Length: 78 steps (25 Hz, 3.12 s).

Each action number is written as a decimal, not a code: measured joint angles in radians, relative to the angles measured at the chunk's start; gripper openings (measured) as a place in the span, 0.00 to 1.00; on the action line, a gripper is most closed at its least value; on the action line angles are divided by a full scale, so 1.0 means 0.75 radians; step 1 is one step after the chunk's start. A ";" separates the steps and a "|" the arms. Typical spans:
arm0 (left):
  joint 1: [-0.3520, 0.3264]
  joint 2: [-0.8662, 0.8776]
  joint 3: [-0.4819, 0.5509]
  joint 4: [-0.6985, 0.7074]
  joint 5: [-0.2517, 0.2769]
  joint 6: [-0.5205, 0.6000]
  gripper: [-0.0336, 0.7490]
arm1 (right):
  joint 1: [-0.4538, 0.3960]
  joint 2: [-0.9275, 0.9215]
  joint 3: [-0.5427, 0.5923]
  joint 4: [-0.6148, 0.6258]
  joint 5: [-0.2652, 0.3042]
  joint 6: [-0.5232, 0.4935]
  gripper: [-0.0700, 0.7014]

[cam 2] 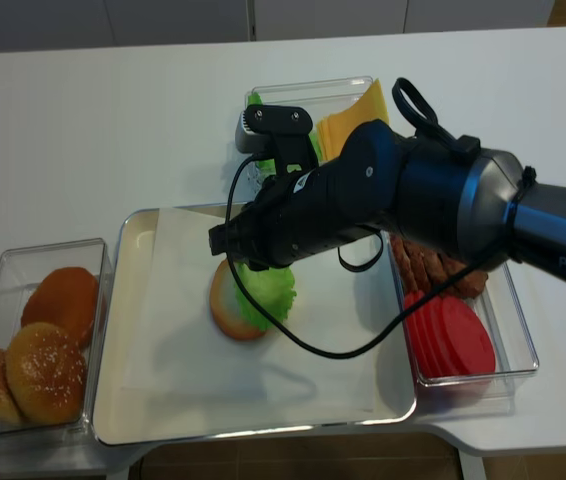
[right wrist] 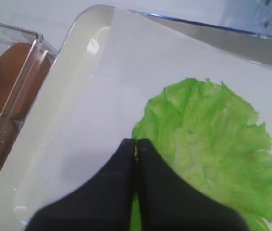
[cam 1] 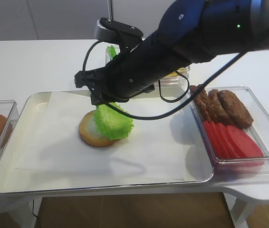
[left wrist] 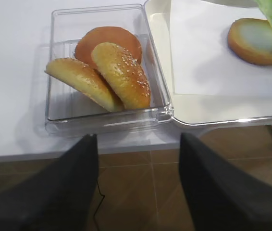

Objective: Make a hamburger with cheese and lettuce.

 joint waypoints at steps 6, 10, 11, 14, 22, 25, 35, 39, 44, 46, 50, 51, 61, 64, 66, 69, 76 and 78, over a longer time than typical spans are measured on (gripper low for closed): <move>0.000 0.000 0.000 0.000 0.000 0.000 0.56 | 0.000 0.000 0.000 0.002 -0.001 0.000 0.09; 0.000 0.000 0.000 0.000 0.000 0.000 0.56 | 0.000 0.000 0.000 0.002 -0.001 0.000 0.10; 0.000 0.000 0.000 0.000 0.000 0.000 0.56 | 0.000 0.000 0.000 0.002 -0.001 -0.001 0.11; 0.000 0.000 0.000 0.000 0.000 0.000 0.56 | 0.000 0.000 0.000 0.002 -0.001 -0.001 0.18; 0.000 0.000 0.000 0.000 0.000 0.000 0.56 | 0.000 0.000 0.000 0.005 0.003 -0.001 0.31; 0.000 0.000 0.000 0.000 0.000 0.000 0.56 | 0.000 0.000 0.000 0.031 0.003 -0.001 0.39; 0.000 0.000 0.000 0.000 0.000 0.000 0.56 | -0.065 -0.040 0.000 -0.053 0.077 0.013 0.66; 0.000 0.000 0.000 0.000 0.000 0.000 0.56 | -0.179 -0.100 -0.020 -0.260 0.193 0.190 0.66; 0.000 0.000 0.000 0.000 0.000 0.000 0.56 | -0.333 -0.161 -0.034 -0.573 0.394 0.391 0.64; 0.000 0.000 0.000 0.000 0.000 0.000 0.56 | -0.402 -0.197 -0.034 -0.644 0.450 0.413 0.63; 0.000 0.000 0.000 -0.001 0.000 0.000 0.56 | -0.584 -0.267 -0.034 -0.684 0.516 0.424 0.63; 0.000 0.000 0.000 -0.001 0.000 0.000 0.56 | -0.636 -0.284 -0.034 -0.686 0.528 0.424 0.63; 0.000 0.000 0.000 -0.001 0.000 0.000 0.56 | -0.976 -0.422 -0.034 -0.862 0.685 0.424 0.63; 0.000 0.000 0.000 -0.001 0.000 0.000 0.56 | -0.979 -0.466 -0.013 -0.871 0.699 0.424 0.63; 0.000 0.000 0.000 -0.001 0.000 0.000 0.56 | -0.979 -0.501 0.010 -0.870 0.718 0.424 0.63; 0.000 0.000 0.000 -0.001 0.000 0.000 0.56 | -0.979 -0.576 0.074 -0.860 0.730 0.424 0.63; 0.000 0.000 0.000 -0.001 0.000 0.000 0.56 | -0.979 -0.893 0.316 -0.838 0.738 0.424 0.63; 0.000 0.000 0.000 -0.001 0.000 0.000 0.56 | -0.979 -0.995 0.380 -0.838 0.738 0.431 0.63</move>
